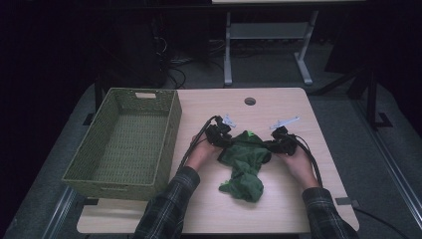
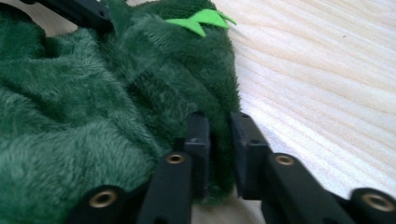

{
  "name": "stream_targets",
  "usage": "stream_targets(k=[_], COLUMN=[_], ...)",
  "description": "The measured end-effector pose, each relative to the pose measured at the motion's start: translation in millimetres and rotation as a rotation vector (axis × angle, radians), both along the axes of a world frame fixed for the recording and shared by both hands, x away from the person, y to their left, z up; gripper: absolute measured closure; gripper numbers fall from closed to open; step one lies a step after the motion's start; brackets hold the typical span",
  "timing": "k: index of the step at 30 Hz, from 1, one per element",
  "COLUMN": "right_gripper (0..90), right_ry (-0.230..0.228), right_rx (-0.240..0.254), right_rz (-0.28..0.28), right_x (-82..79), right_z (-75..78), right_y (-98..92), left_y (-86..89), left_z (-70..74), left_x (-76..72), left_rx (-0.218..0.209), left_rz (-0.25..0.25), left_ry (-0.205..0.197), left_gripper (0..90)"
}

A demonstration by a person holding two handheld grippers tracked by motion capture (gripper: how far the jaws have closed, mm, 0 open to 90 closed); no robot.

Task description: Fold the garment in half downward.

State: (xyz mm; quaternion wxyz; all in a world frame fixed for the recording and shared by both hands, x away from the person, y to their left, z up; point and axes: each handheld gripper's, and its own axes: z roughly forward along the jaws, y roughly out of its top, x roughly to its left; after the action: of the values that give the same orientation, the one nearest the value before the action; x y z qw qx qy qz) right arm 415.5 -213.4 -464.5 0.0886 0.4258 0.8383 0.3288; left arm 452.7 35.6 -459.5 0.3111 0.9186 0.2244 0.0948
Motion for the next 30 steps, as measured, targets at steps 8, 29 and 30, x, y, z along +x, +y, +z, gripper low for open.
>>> stream_targets(k=[8, 29, 30], right_gripper=[88.1, 88.5, 88.5], right_ry=[0.012, -0.110, -0.116], right_rx=[0.009, 0.135, 0.141], right_rz=[-0.029, -0.081, -0.075], right_x=[4.7, 28.7, 27.4], right_z=[2.4, 69.7, 71.4], right_y=[1.3, -9.5, -10.2], left_y=[-4.7, 7.9, 8.7], left_z=[2.6, 70.5, 73.1], left_x=[-0.1, 4.0, 1.4], left_rx=[-0.008, -0.198, -0.208], left_rz=[0.034, 0.122, 0.120], left_ry=[0.019, -0.101, -0.103], left_gripper=[87.7, 87.8, 87.8])
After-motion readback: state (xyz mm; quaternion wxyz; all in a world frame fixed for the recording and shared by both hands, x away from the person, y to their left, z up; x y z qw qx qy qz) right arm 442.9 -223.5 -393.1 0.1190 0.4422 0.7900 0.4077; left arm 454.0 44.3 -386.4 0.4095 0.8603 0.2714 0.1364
